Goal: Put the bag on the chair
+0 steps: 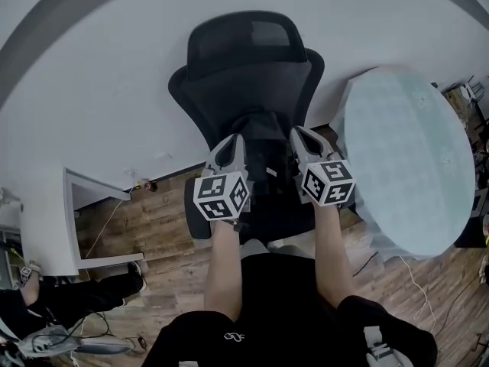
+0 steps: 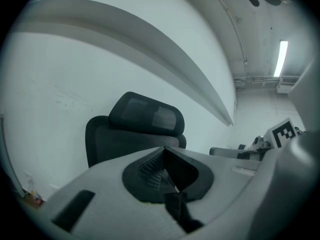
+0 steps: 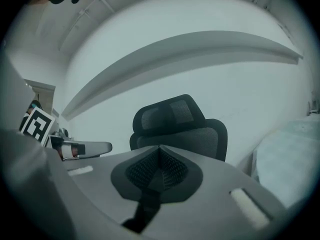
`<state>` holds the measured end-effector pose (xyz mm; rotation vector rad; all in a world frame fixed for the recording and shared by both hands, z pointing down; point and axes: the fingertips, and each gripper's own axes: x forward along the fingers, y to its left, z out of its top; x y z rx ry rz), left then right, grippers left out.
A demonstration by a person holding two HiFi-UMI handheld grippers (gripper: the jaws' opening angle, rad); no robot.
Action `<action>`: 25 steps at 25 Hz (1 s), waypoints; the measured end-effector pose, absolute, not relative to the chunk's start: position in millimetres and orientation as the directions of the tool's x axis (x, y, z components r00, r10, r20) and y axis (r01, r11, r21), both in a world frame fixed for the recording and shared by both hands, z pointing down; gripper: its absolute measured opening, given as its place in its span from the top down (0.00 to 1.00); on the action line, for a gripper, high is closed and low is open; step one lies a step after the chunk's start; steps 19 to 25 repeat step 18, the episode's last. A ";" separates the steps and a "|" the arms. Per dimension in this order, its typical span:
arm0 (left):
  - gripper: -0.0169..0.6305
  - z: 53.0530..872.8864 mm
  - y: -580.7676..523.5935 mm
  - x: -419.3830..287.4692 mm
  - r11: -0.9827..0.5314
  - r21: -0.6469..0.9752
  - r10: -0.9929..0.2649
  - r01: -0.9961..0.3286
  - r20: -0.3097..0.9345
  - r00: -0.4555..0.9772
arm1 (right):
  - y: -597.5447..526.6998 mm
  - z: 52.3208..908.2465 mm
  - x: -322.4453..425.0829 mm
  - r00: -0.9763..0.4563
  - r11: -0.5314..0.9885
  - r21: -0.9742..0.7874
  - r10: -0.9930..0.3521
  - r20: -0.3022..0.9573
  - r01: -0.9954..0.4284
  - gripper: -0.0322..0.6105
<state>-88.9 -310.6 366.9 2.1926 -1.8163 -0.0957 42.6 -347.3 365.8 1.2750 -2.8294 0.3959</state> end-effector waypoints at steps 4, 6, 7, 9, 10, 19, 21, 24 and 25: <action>0.97 367.2 -312.3 -92.4 -0.151 0.271 -0.973 -0.951 0.131 0.191 | -349.2 366.2 42.3 -0.669 0.636 -0.229 -0.734 0.118 -0.737 0.94; 0.97 366.1 -313.4 -95.0 -0.146 0.279 -0.974 -0.949 0.125 0.187 | -348.2 366.0 37.7 -0.680 0.647 -0.225 -0.724 0.120 -0.728 0.94; 0.97 365.4 -313.8 -95.7 -0.147 0.283 -0.975 -0.948 0.122 0.188 | -347.8 366.1 35.2 -0.684 0.652 -0.221 -0.720 0.123 -0.726 0.94; 0.97 365.0 -313.9 -96.4 -0.150 0.286 -0.974 -0.946 0.121 0.191 | -347.9 368.2 31.8 -0.684 0.654 -0.212 -0.716 0.136 -0.726 0.94; 0.97 365.5 -313.8 -97.3 -0.149 0.285 -0.974 -0.947 0.123 0.190 | -348.4 369.6 30.4 -0.683 0.653 -0.206 -0.716 0.144 -0.729 0.94; 0.97 374.2 -313.4 -112.3 -0.119 0.292 -0.976 -0.949 0.141 0.166 | -351.9 373.9 21.2 -0.688 0.662 -0.188 -0.708 0.158 -0.725 0.94; 0.97 374.2 -313.4 -112.3 -0.119 0.292 -0.976 -0.949 0.141 0.166 | -351.9 373.9 21.2 -0.688 0.662 -0.188 -0.708 0.158 -0.725 0.94; 0.97 374.2 -313.4 -112.3 -0.119 0.292 -0.976 -0.949 0.141 0.166 | -351.9 373.9 21.2 -0.688 0.662 -0.188 -0.708 0.158 -0.725 0.94; 0.97 374.2 -313.4 -112.3 -0.119 0.292 -0.976 -0.949 0.141 0.166 | -351.9 373.9 21.2 -0.688 0.662 -0.188 -0.708 0.158 -0.725 0.94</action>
